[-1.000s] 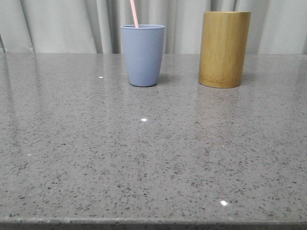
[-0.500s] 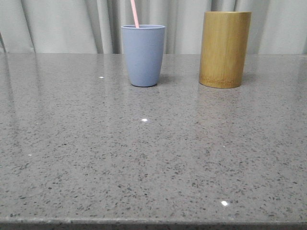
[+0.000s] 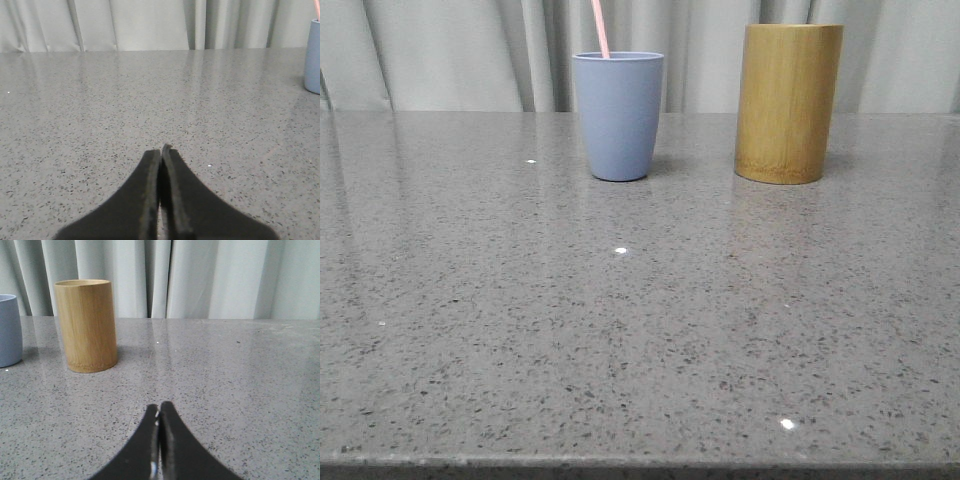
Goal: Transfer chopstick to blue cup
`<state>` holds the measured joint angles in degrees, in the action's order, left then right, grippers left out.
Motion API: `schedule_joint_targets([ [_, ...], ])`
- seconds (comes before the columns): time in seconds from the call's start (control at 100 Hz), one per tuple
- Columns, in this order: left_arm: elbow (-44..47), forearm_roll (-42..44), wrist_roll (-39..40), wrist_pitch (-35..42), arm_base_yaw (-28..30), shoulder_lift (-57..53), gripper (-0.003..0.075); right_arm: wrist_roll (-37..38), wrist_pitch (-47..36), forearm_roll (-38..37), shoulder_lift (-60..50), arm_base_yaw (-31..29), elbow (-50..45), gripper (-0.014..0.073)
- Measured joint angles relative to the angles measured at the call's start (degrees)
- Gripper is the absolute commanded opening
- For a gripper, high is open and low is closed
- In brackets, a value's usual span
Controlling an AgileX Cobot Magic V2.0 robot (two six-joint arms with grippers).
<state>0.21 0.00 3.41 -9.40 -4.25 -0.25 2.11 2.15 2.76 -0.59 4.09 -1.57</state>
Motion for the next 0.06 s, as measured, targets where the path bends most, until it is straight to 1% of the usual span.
schedule_joint_targets([
  [0.06,0.0,0.0,0.0,0.0,0.0,0.0,-0.0019,0.0,0.0,0.0,0.0,0.0,0.0,-0.0106],
])
